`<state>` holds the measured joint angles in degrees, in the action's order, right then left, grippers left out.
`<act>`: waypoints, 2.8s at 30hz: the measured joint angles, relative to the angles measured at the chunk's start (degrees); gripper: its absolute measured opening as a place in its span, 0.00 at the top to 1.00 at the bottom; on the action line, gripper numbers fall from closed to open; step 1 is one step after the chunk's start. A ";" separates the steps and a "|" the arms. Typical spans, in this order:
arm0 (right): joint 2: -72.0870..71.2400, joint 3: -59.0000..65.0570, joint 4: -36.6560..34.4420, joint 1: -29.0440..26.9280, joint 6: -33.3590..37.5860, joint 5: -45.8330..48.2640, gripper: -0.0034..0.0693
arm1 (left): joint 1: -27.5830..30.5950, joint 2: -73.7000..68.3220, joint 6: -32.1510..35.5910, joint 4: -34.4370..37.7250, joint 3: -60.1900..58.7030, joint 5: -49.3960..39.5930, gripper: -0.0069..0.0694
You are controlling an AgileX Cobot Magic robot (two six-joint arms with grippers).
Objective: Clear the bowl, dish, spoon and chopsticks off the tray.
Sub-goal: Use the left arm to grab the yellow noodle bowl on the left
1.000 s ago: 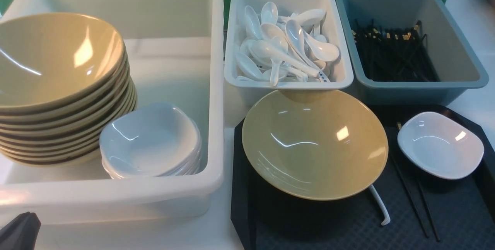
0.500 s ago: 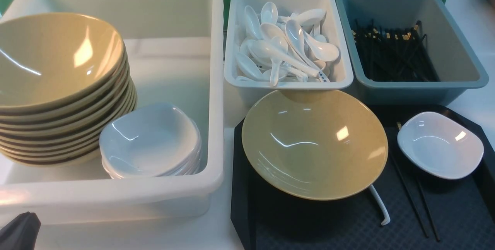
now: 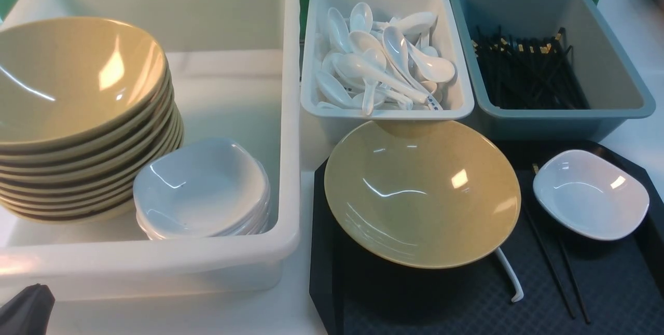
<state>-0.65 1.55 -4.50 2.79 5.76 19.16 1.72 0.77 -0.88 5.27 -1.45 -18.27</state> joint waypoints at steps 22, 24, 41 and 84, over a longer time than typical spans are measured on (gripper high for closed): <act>0.00 0.05 -0.27 0.00 -5.76 -39.49 0.77 | 0.00 0.00 -1.33 0.00 0.00 44.37 0.92; 0.00 0.05 -0.27 0.00 -10.85 -42.82 0.77 | 0.00 0.00 -4.26 0.05 0.00 49.09 0.92; 9.50 -21.89 0.60 0.00 -7.45 -17.65 0.77 | 0.00 -24.06 -26.15 -19.27 42.57 8.43 0.92; 82.99 -44.99 -48.02 0.07 31.13 19.95 0.31 | -12.63 -31.54 17.82 19.21 50.46 -41.29 0.92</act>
<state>82.34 -43.44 -52.53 2.86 36.89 39.11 -10.92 -30.77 16.94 24.48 49.01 -59.55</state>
